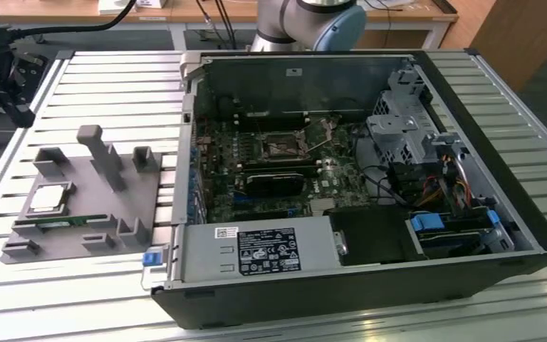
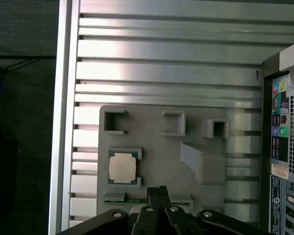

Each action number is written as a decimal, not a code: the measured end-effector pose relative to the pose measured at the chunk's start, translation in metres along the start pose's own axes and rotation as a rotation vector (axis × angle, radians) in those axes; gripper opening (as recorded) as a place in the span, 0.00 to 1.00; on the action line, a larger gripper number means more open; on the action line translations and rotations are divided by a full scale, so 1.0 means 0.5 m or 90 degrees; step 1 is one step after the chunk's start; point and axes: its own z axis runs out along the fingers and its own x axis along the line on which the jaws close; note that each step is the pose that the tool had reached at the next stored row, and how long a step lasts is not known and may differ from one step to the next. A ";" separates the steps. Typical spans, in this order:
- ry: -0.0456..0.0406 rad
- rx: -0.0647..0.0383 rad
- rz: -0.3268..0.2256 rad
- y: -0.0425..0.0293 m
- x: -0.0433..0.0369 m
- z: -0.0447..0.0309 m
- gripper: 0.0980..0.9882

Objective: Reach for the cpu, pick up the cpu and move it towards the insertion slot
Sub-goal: 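Pick up the cpu and move it towards the insertion slot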

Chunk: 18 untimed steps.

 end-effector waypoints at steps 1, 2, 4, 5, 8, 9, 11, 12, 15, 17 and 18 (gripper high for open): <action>0.0000 0.000 0.000 0.000 0.002 0.000 0.01; 0.0000 0.000 0.000 0.000 0.004 0.000 0.01; -0.0001 0.000 0.000 0.000 0.008 0.001 0.01; 0.0001 0.000 0.000 0.000 0.010 0.001 0.01; -0.0001 0.000 0.000 0.000 0.014 0.001 0.01; 0.0000 0.000 0.000 0.000 0.016 0.002 0.01; 0.0000 0.000 0.000 0.000 0.018 0.002 0.01; 0.0000 0.000 0.000 0.000 0.020 0.003 0.01; 0.0000 0.000 0.000 0.000 0.023 0.004 0.01; 0.0000 0.000 0.000 0.000 0.025 0.004 0.01; 0.0000 0.000 0.000 0.000 0.026 0.005 0.01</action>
